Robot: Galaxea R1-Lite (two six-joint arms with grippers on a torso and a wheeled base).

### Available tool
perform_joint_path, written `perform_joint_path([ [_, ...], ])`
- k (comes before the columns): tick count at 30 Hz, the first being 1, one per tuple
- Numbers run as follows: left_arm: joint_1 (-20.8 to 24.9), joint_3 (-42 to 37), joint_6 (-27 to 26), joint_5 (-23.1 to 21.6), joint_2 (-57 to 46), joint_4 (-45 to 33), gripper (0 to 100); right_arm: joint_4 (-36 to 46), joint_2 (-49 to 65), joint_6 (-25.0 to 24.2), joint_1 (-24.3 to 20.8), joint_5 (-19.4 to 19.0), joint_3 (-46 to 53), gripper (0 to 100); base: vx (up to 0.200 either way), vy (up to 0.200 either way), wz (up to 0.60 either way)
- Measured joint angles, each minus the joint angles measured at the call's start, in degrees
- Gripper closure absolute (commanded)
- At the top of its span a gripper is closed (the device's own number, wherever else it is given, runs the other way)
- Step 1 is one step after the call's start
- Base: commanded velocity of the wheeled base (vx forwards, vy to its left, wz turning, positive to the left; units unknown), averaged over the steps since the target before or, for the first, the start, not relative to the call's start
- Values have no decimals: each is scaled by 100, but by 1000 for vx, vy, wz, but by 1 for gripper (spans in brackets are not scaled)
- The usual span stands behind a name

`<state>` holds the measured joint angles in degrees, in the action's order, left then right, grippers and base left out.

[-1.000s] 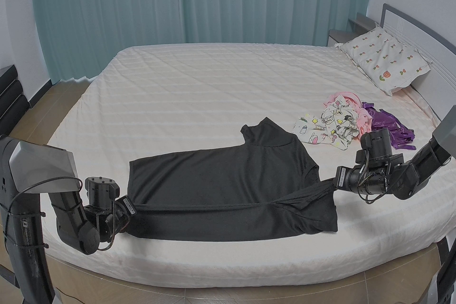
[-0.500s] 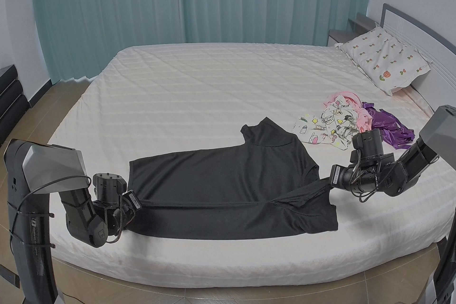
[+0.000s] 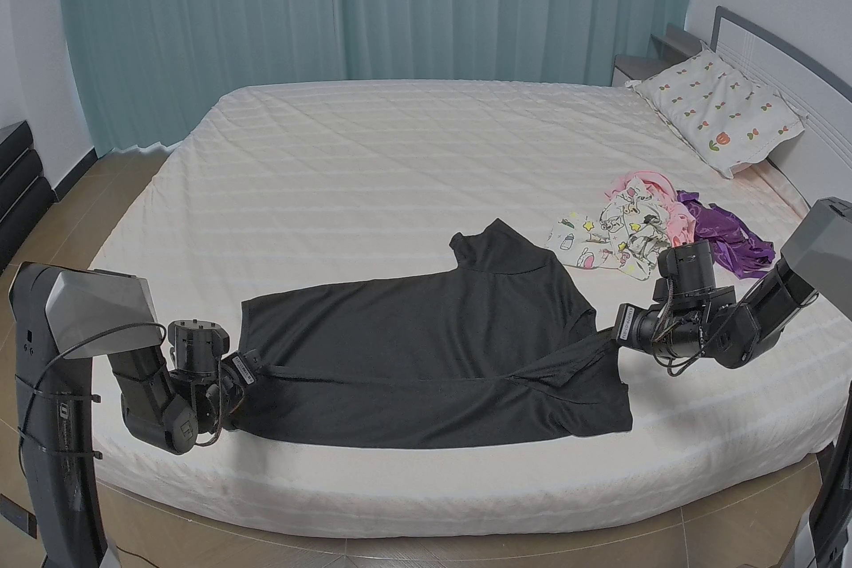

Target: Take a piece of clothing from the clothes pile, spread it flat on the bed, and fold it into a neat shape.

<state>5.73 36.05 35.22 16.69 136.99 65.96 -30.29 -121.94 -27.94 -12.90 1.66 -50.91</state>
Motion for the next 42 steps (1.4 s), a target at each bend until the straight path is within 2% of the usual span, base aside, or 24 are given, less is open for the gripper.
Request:
perform_joint_path([
  [8, -194, -512, 69, -7, -411, 11, 0, -471, 118, 79, -52, -117, 397, 100, 0, 0, 0],
  [15, -295, -1009, 397, -71, -702, 63, 0, -477, 566, 107, -101, -480, 929, 100, 0, 0, 0],
  [20, -306, -1229, 628, -99, -783, 172, 0, -439, 913, 101, -143, -545, 1221, 100, 0, 0, 0],
  [26, -304, -1370, 734, -169, -798, 266, 0, 62, 1239, 61, -160, -603, 1340, 100, 0, 0, 0],
  [32, -293, -1447, 747, -229, -790, 304, 0, 695, 1536, -246, -193, -858, 1287, 100, 0, 0, 0],
  [37, -282, -1467, 750, -230, -747, 310, 0, 1134, 1670, -299, -201, -916, 1145, 100, 0, 0, 0],
  [38, -282, -1471, 750, -233, -739, 310, 0, 1268, 1685, -288, -204, -918, 1139, 0, 0, 0, 0],
  [42, -278, -1486, 753, -241, -708, 312, 0, 1793, 1707, -107, -206, -909, 1152, 0, 0, 0, 0],
])
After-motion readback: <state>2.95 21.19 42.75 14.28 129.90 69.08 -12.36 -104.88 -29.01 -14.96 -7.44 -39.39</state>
